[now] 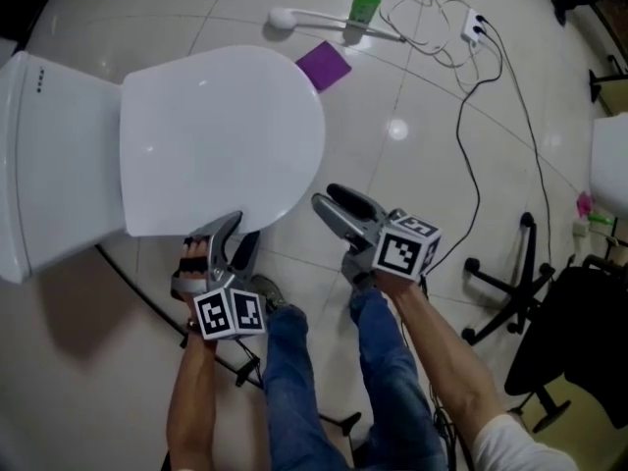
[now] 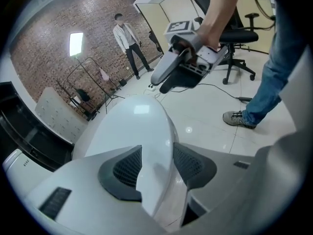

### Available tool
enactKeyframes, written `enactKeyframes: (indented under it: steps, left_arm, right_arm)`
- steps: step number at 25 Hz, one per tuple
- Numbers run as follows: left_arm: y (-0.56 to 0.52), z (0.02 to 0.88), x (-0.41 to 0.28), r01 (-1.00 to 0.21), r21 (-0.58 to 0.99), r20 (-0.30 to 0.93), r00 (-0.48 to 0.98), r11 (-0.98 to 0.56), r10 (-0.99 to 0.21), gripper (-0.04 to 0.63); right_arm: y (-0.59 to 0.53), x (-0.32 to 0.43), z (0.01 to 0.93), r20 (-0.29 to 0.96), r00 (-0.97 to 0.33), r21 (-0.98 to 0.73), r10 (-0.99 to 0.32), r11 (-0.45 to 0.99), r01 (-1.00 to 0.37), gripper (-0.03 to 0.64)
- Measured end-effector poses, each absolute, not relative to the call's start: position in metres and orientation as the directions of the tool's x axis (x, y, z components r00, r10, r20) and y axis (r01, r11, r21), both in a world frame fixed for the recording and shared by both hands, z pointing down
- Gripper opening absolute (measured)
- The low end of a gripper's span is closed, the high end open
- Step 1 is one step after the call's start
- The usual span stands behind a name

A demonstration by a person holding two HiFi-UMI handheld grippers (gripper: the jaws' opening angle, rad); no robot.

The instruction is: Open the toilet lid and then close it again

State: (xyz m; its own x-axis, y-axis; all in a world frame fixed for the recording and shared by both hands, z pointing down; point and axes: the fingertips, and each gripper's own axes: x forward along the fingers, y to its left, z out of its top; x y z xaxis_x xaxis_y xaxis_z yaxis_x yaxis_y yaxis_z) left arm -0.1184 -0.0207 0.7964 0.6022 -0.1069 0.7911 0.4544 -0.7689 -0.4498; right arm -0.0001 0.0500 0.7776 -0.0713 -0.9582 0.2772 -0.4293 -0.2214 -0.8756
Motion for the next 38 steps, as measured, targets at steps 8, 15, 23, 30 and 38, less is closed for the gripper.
enactKeyframes:
  steps: [8, 15, 23, 30, 38]
  left_arm:
    - [-0.016, 0.796, -0.116, 0.465, -0.433, 0.796, 0.599, -0.772, -0.085, 0.201]
    - [-0.017, 0.754, -0.119, 0.410, -0.493, 0.734, 0.670, -0.768, -0.114, 0.186]
    - [-0.076, 0.662, -0.150, 0.187, -0.554, 0.655, 0.700, -0.811, -0.285, 0.153]
    - [-0.154, 0.601, -0.199, -0.141, -0.500, 0.590, 0.667, -0.855, -0.455, 0.153]
    - [-0.218, 0.550, -0.287, -0.442, -0.436, 0.521, 0.587, -0.784, -0.620, 0.089]
  right_arm:
    - [0.018, 0.022, 0.790, 0.178, 0.038, -0.984, -0.983, -0.179, -0.021, 0.033]
    - [0.010, 0.019, 0.724, 0.163, 0.035, -0.985, -0.986, -0.165, -0.058, 0.025]
    - [-0.068, -0.027, 0.584, 0.232, -0.031, -0.941, -0.972, -0.217, -0.260, 0.018]
    - [-0.170, -0.088, 0.503, 0.262, -0.131, -0.861, -0.956, -0.171, -0.479, 0.034]
    - [-0.259, -0.158, 0.465, 0.258, -0.206, -0.833, -0.944, -0.109, -0.542, 0.034]
